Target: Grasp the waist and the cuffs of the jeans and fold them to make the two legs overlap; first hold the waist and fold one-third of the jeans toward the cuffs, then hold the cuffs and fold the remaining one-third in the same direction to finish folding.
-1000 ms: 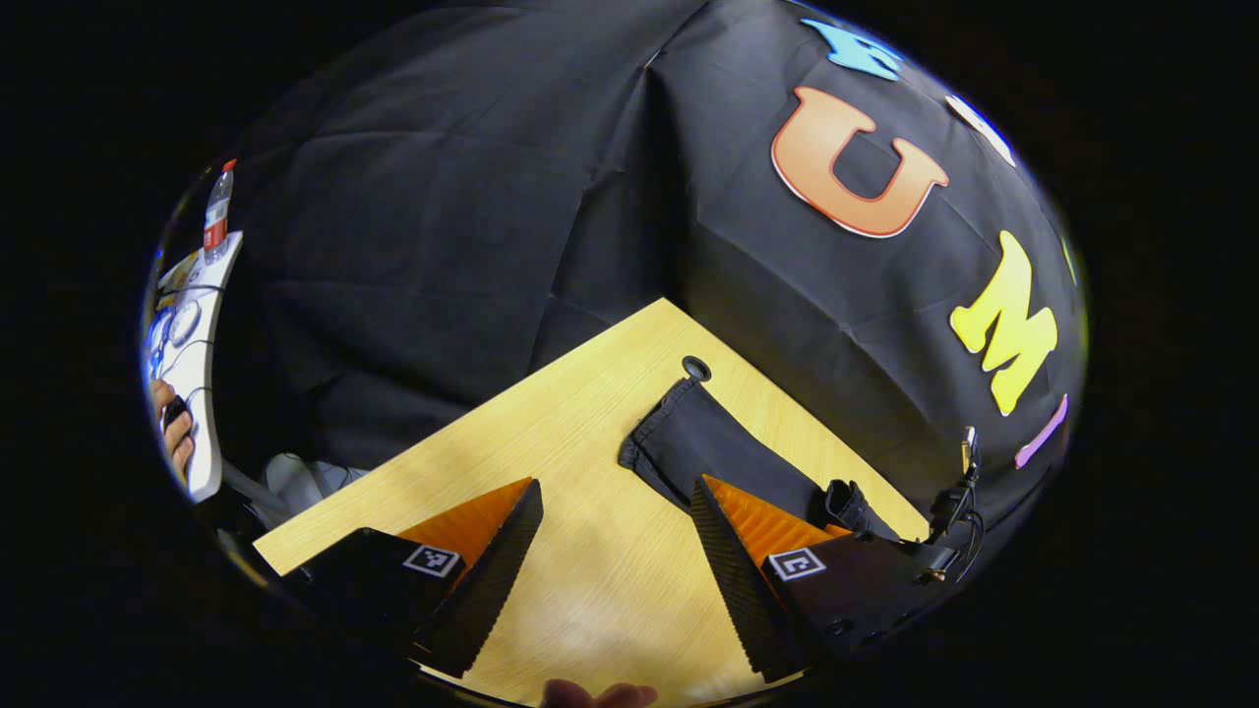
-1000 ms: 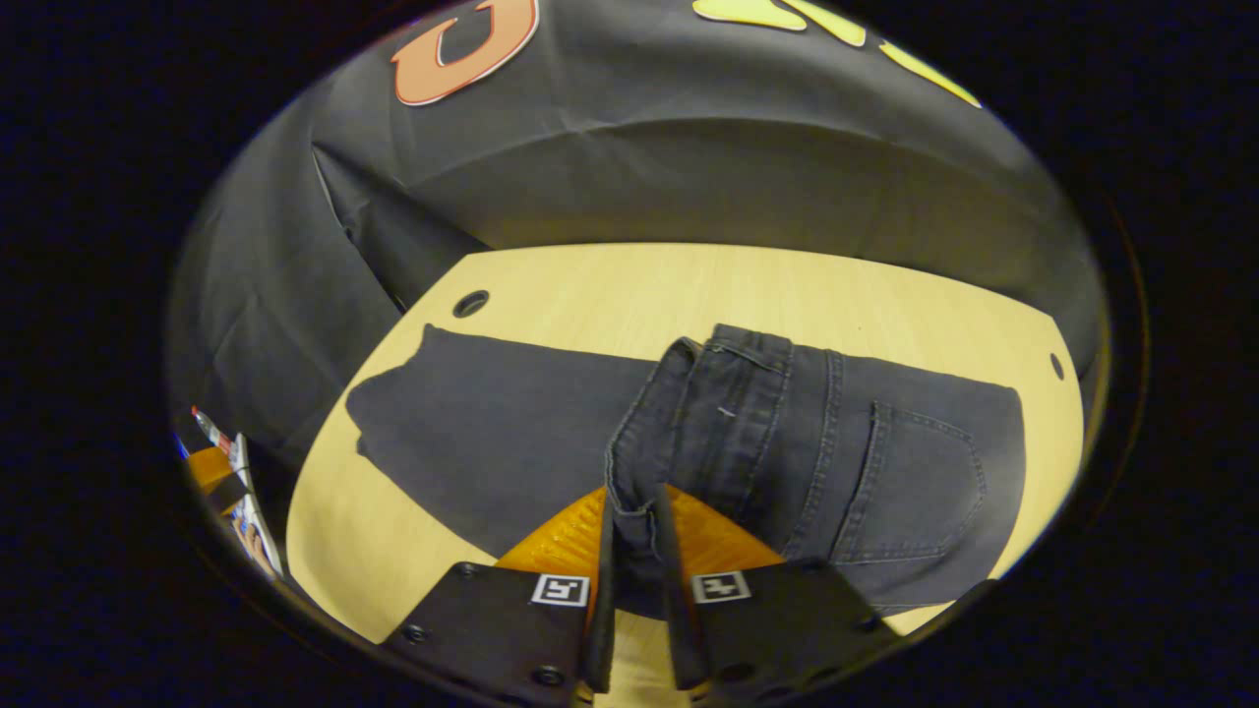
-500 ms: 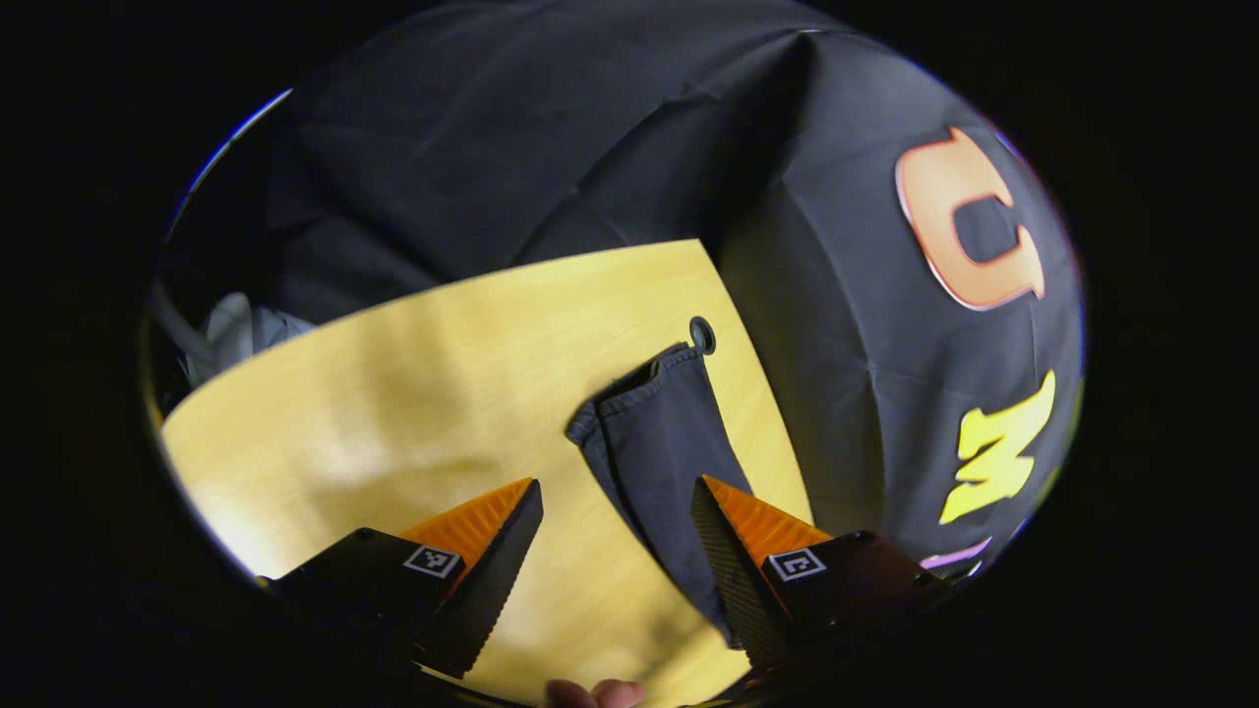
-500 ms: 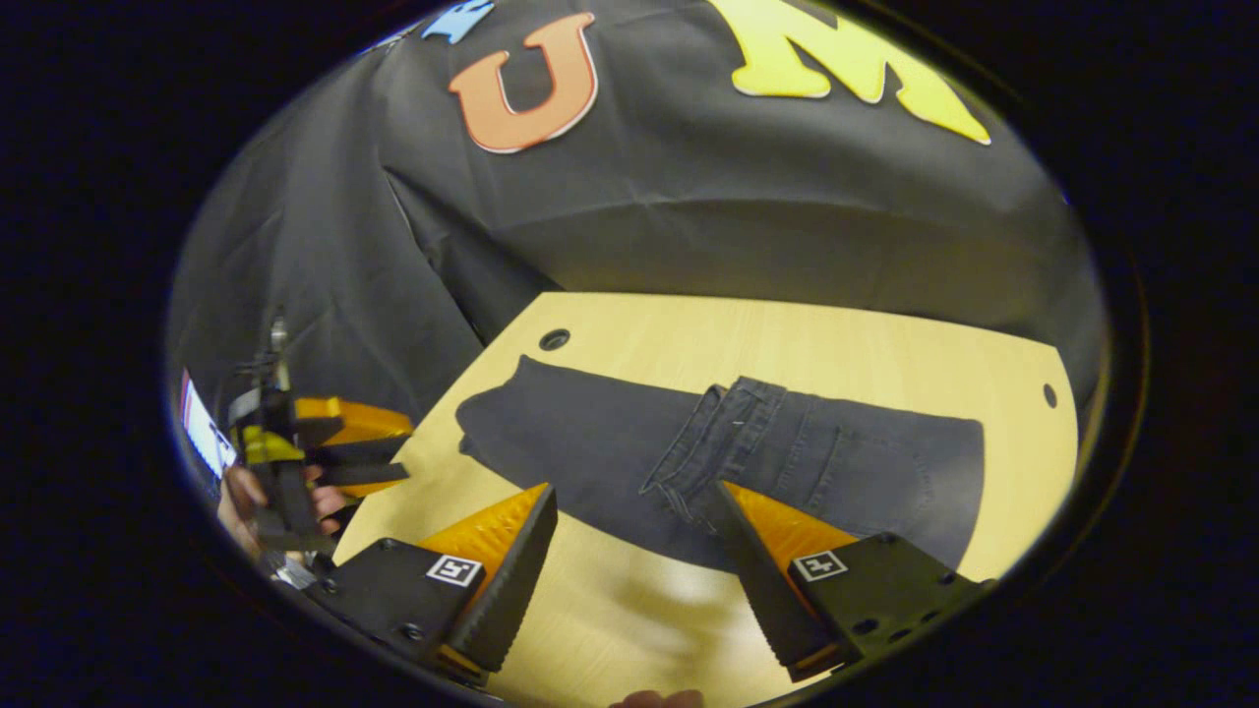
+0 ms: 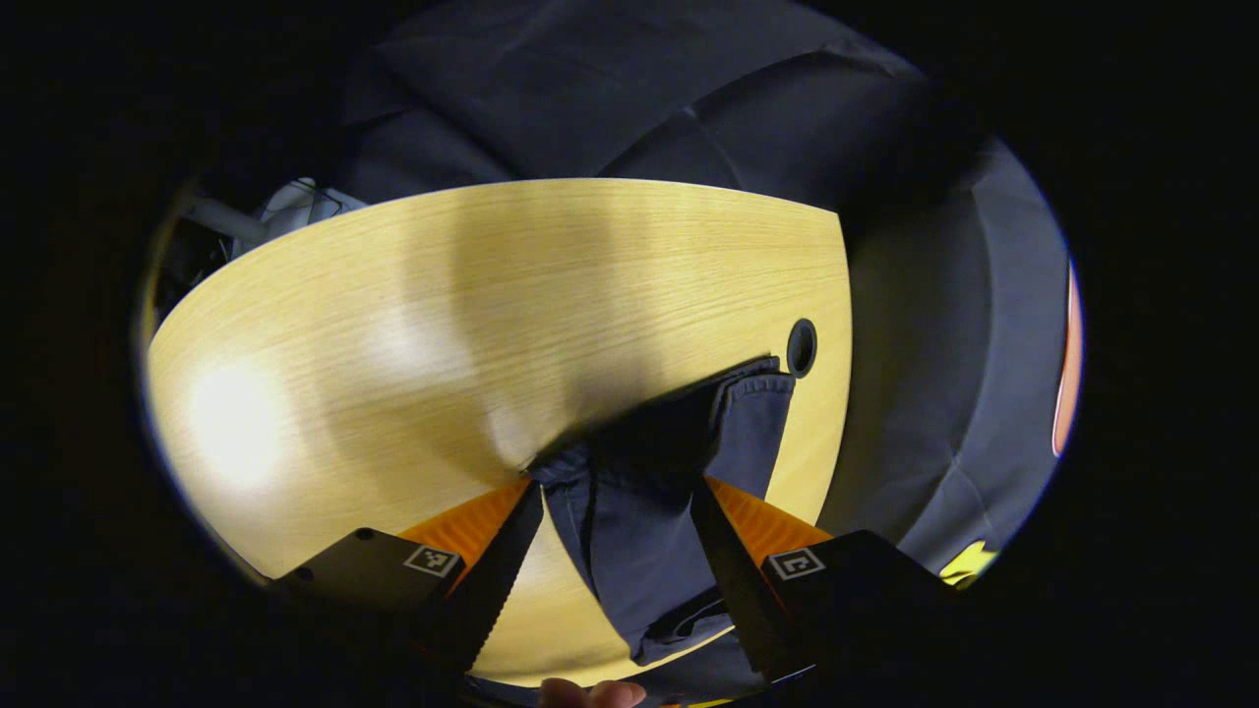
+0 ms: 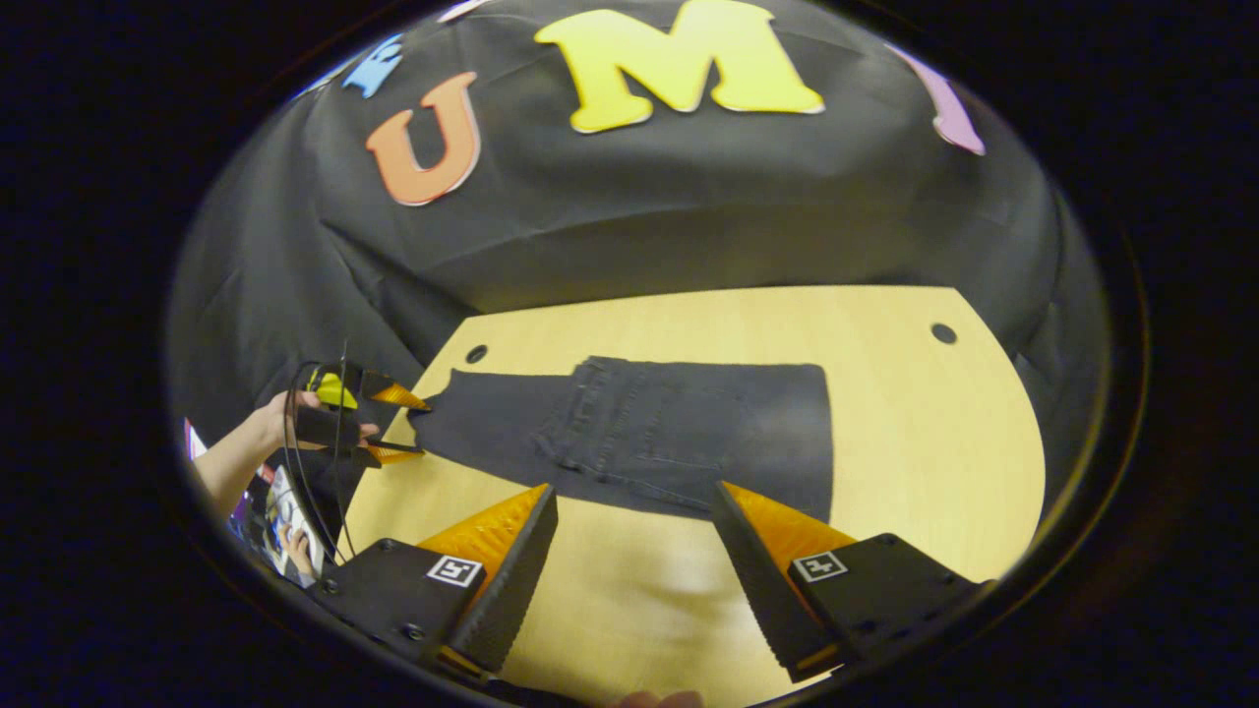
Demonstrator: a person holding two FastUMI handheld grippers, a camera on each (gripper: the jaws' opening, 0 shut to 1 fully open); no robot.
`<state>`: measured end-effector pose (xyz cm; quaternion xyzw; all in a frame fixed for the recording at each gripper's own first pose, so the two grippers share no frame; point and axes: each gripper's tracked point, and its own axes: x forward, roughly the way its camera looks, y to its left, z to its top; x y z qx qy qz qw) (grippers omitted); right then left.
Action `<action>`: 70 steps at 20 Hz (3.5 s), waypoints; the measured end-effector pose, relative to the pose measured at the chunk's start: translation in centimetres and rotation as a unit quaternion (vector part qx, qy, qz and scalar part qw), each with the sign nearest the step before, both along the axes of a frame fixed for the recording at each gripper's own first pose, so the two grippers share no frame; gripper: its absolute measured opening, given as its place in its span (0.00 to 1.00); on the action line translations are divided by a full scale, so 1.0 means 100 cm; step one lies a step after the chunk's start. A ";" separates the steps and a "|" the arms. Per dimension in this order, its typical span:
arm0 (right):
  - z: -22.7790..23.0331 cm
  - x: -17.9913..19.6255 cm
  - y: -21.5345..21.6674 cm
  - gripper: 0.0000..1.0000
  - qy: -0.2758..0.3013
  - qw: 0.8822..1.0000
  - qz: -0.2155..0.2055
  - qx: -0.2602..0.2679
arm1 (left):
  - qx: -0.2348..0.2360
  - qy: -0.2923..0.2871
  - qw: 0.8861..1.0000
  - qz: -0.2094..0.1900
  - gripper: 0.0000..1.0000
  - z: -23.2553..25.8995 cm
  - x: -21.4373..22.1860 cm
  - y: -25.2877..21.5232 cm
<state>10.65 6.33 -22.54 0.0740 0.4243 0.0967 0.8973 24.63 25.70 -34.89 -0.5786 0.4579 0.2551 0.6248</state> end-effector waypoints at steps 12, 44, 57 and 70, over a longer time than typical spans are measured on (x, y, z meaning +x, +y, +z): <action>-0.020 -0.017 -0.053 0.98 0.024 0.995 -0.083 0.054 | 0.018 0.092 0.995 0.015 0.51 -0.023 0.006 -0.005; 0.032 -0.146 -0.229 0.98 -0.032 0.988 -0.132 -0.070 | 0.470 -0.337 0.601 -0.552 0.05 0.061 0.031 -0.430; 0.065 -0.121 -0.233 0.98 -0.102 0.989 -0.080 -0.068 | 0.499 -0.336 0.653 -0.461 0.80 0.075 -0.009 -0.431; 0.279 -0.158 -0.077 0.92 -0.438 0.896 -0.057 -0.053 | 0.549 -0.516 0.597 -0.276 0.96 0.396 -0.196 -0.331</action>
